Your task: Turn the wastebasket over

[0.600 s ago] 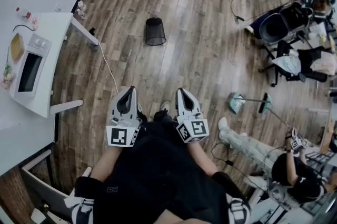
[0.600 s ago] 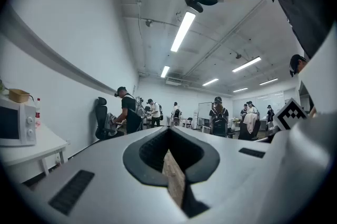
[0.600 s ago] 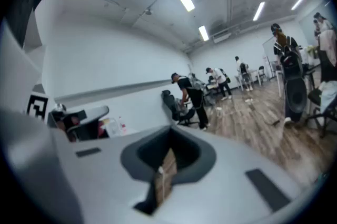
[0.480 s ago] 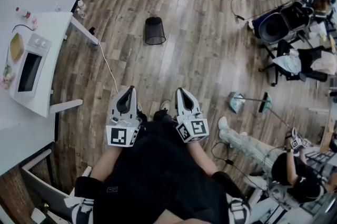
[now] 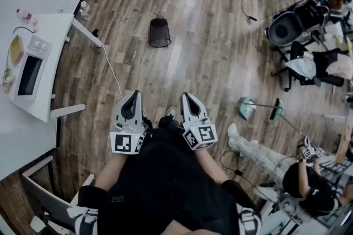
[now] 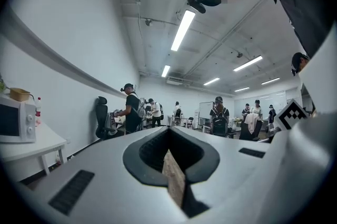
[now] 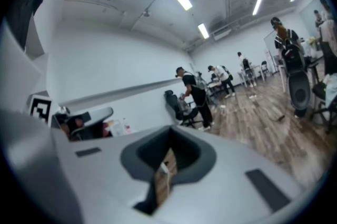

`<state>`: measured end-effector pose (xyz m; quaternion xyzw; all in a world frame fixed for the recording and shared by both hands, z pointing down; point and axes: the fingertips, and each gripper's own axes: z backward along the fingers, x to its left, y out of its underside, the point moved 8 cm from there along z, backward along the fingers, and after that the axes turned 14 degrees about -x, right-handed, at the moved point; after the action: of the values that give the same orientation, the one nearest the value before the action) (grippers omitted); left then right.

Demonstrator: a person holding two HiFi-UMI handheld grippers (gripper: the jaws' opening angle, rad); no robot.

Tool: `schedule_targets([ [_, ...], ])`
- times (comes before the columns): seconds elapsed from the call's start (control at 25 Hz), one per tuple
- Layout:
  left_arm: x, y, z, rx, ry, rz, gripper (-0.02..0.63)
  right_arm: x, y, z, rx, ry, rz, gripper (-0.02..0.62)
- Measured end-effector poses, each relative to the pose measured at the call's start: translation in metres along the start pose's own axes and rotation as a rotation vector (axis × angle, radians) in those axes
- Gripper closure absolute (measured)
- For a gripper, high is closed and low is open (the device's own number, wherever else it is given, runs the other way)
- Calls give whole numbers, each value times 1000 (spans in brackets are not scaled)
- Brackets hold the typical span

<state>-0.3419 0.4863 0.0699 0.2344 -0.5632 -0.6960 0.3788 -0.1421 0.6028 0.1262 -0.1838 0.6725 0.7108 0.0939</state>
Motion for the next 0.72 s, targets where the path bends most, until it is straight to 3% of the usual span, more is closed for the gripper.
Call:
schedule_targets([
  [0.44, -53, 9, -19, -5, -36, -25, 572, -49, -12, 11, 4, -61, 11, 563],
  [0.6, -62, 13, -16, 21, -37, -47, 572, -63, -12, 9, 13, -73, 9, 563],
  [0.72, -60, 21, -16, 48, -64, -20, 572, -69, -9, 6, 20, -70, 6, 563],
])
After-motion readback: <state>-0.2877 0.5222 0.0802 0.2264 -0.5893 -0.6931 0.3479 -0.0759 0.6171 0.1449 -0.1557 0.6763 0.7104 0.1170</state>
